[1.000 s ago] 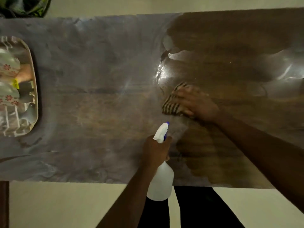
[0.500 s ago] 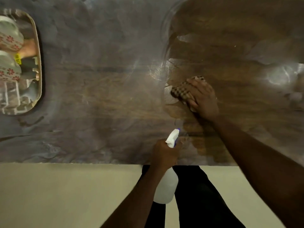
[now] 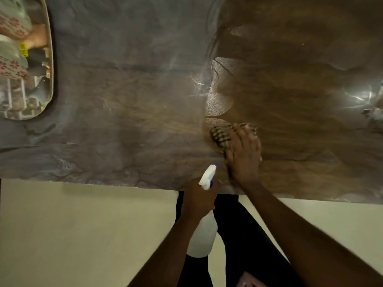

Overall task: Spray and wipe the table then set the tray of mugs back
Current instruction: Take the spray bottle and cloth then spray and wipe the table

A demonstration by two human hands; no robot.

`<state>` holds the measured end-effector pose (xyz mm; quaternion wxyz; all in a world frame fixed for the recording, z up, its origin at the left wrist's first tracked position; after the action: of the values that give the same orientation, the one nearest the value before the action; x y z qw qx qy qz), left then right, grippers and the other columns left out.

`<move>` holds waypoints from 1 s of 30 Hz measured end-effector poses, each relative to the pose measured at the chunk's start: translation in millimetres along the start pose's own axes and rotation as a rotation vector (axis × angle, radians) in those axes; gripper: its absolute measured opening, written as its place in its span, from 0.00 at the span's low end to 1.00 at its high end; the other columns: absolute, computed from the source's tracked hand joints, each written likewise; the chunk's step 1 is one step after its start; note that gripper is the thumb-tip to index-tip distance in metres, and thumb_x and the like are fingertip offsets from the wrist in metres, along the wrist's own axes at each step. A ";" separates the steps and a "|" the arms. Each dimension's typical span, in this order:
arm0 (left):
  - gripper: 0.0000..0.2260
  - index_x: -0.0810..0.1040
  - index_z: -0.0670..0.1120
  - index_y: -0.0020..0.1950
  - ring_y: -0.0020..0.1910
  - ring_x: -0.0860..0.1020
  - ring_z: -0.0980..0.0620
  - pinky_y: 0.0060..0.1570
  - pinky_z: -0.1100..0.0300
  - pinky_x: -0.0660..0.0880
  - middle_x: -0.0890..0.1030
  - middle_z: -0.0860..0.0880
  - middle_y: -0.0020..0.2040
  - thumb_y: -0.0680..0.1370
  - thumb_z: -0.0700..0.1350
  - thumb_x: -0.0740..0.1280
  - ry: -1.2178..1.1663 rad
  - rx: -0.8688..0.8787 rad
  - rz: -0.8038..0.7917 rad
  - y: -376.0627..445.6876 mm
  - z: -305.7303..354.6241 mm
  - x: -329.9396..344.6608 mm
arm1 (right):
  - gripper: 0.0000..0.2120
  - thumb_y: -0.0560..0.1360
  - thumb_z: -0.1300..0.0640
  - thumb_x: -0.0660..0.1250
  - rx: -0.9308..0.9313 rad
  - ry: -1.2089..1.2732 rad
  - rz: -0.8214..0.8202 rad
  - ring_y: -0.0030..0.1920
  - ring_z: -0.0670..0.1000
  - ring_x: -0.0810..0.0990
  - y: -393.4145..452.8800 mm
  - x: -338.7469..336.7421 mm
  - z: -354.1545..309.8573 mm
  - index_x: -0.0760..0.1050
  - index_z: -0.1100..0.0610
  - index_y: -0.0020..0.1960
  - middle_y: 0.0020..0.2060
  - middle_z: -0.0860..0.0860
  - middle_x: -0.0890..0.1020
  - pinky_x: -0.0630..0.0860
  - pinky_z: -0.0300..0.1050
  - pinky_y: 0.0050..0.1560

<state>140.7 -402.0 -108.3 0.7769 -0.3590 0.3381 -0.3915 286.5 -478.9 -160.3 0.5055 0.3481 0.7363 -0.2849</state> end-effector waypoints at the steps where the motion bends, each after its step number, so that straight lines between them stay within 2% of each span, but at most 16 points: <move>1: 0.17 0.81 0.42 0.53 0.29 0.80 0.51 0.36 0.58 0.81 0.83 0.44 0.36 0.73 0.54 0.73 0.009 -0.020 0.032 -1.6 -2.5 -2.1 | 0.24 0.73 0.53 0.59 -0.088 -0.002 -0.031 0.72 0.54 0.60 -18.5 5.1 -9.9 0.68 0.52 0.69 0.69 0.52 0.70 0.57 0.55 0.69; 2: 0.18 0.81 0.42 0.54 0.31 0.80 0.50 0.38 0.55 0.81 0.84 0.43 0.39 0.72 0.54 0.73 0.019 -0.033 0.051 -1.8 -5.7 -3.9 | 0.23 0.74 0.53 0.59 -0.212 -0.030 -0.077 0.72 0.54 0.60 -40.7 7.9 -10.5 0.68 0.52 0.69 0.70 0.52 0.70 0.58 0.56 0.69; 4: 0.19 0.81 0.42 0.55 0.28 0.78 0.53 0.31 0.63 0.76 0.83 0.45 0.38 0.72 0.54 0.74 0.030 -0.067 0.043 -2.4 -10.5 -8.6 | 0.21 0.77 0.52 0.60 -0.460 -0.117 -0.159 0.72 0.53 0.62 -81.5 4.1 13.0 0.68 0.51 0.70 0.70 0.50 0.69 0.62 0.57 0.69; 6: 0.17 0.81 0.41 0.53 0.25 0.76 0.58 0.26 0.69 0.70 0.81 0.47 0.35 0.73 0.53 0.73 0.043 -0.070 0.015 -0.5 -9.0 -13.8 | 0.24 0.76 0.52 0.58 -0.523 -0.155 -0.214 0.73 0.53 0.61 -96.9 -10.0 45.9 0.63 0.49 0.72 0.71 0.50 0.68 0.62 0.59 0.69; 8: 0.14 0.82 0.43 0.53 0.27 0.77 0.56 0.30 0.65 0.72 0.83 0.45 0.37 0.74 0.50 0.73 0.033 -0.053 0.039 3.7 -3.3 -18.1 | 0.27 0.74 0.52 0.56 -0.364 -0.131 -0.212 0.73 0.54 0.59 -91.1 -20.2 65.1 0.59 0.49 0.73 0.70 0.53 0.68 0.58 0.59 0.70; 10: 0.12 0.82 0.43 0.50 0.30 0.79 0.49 0.34 0.60 0.74 0.82 0.44 0.36 0.73 0.50 0.72 0.038 -0.051 0.094 6.9 3.4 -21.0 | 0.27 0.73 0.52 0.57 -0.113 -0.111 -0.156 0.72 0.56 0.59 -77.6 -21.0 56.2 0.60 0.50 0.72 0.70 0.55 0.69 0.56 0.58 0.71; 12: 0.09 0.81 0.44 0.43 0.24 0.78 0.53 0.28 0.63 0.73 0.80 0.46 0.31 0.73 0.49 0.72 0.041 -0.038 0.108 12.0 7.2 -21.3 | 0.27 0.72 0.51 0.57 0.076 -0.079 -0.083 0.72 0.56 0.59 -61.7 -12.1 23.4 0.62 0.51 0.71 0.70 0.53 0.68 0.55 0.57 0.70; 14: 0.09 0.79 0.47 0.38 0.22 0.77 0.57 0.26 0.65 0.73 0.80 0.47 0.31 0.72 0.50 0.73 0.025 -0.030 0.115 15.3 12.5 -23.1 | 0.26 0.72 0.51 0.58 0.084 -0.058 -0.058 0.72 0.55 0.59 -43.7 1.9 -14.7 0.64 0.51 0.70 0.70 0.53 0.68 0.54 0.56 0.70; 16: 0.11 0.81 0.43 0.43 0.30 0.81 0.52 0.33 0.60 0.77 0.84 0.44 0.38 0.72 0.51 0.73 0.009 -0.021 0.150 19.6 14.4 -28.6 | 0.25 0.73 0.51 0.59 -0.061 -0.058 -0.080 0.72 0.55 0.59 -34.8 13.4 -38.2 0.65 0.51 0.70 0.70 0.53 0.69 0.54 0.56 0.70; 18: 0.14 0.82 0.38 0.48 0.35 0.80 0.46 0.37 0.56 0.76 0.83 0.43 0.39 0.73 0.50 0.73 0.004 -0.010 0.185 21.3 15.0 -37.6 | 0.25 0.74 0.51 0.59 -0.349 -0.101 -0.148 0.72 0.55 0.60 -41.6 20.5 -41.5 0.63 0.51 0.70 0.70 0.52 0.69 0.56 0.57 0.71; 21: 0.16 0.81 0.37 0.45 0.27 0.76 0.48 0.30 0.61 0.72 0.81 0.42 0.34 0.72 0.51 0.73 -0.034 -0.025 0.180 24.4 16.7 -55.0 | 0.24 0.77 0.48 0.57 -0.807 -0.166 -0.292 0.74 0.53 0.59 -48.5 16.2 -6.3 0.61 0.48 0.73 0.73 0.49 0.64 0.56 0.57 0.72; 23: 0.16 0.81 0.38 0.44 0.23 0.74 0.49 0.29 0.60 0.72 0.83 0.41 0.34 0.72 0.51 0.72 -0.059 -0.039 0.145 26.6 17.9 -67.4 | 0.24 0.77 0.47 0.56 -0.916 -0.179 -0.351 0.74 0.51 0.57 -35.5 7.5 15.5 0.60 0.46 0.73 0.74 0.48 0.63 0.56 0.56 0.72; 24: 0.15 0.81 0.37 0.44 0.21 0.74 0.50 0.29 0.60 0.71 0.82 0.43 0.33 0.72 0.50 0.72 -0.065 -0.041 0.141 28.0 17.5 -73.4 | 0.25 0.77 0.46 0.57 -0.881 -0.175 -0.352 0.74 0.51 0.57 -28.1 5.0 18.3 0.60 0.45 0.73 0.73 0.48 0.63 0.56 0.56 0.72; 26: 0.13 0.79 0.38 0.40 0.19 0.74 0.50 0.29 0.59 0.72 0.79 0.44 0.28 0.71 0.49 0.70 -0.057 -0.030 0.149 29.1 18.5 -83.4 | 0.26 0.74 0.47 0.59 -0.620 -0.137 -0.288 0.73 0.52 0.59 -22.0 6.1 2.4 0.61 0.46 0.72 0.72 0.49 0.67 0.56 0.56 0.71; 28: 0.07 0.77 0.49 0.35 0.20 0.73 0.49 0.31 0.56 0.73 0.78 0.44 0.27 0.71 0.48 0.70 -0.063 0.014 0.139 30.0 23.8 -91.6 | 0.28 0.71 0.48 0.60 -0.288 -0.098 -0.164 0.72 0.54 0.60 -26.7 16.7 -34.0 0.63 0.47 0.71 0.70 0.51 0.69 0.56 0.57 0.71; 30: 0.07 0.75 0.57 0.37 0.20 0.72 0.49 0.30 0.57 0.72 0.80 0.45 0.31 0.73 0.49 0.71 -0.088 0.060 0.088 30.4 33.4 -98.3 | 0.27 0.71 0.49 0.59 -0.180 -0.075 -0.128 0.73 0.55 0.59 -39.3 33.8 -72.5 0.64 0.49 0.70 0.71 0.52 0.68 0.55 0.58 0.71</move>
<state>133.0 -295.3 -92.1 0.8177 -0.3373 0.3075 -0.3509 207.1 -438.8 -165.8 0.5426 0.2426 0.7602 -0.2624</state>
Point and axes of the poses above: each hand's wrist, its own y-axis towards the middle knuckle, its own x-axis out of the palm, z = x × y, the point moved 2 cm from there along y, towards the middle knuckle
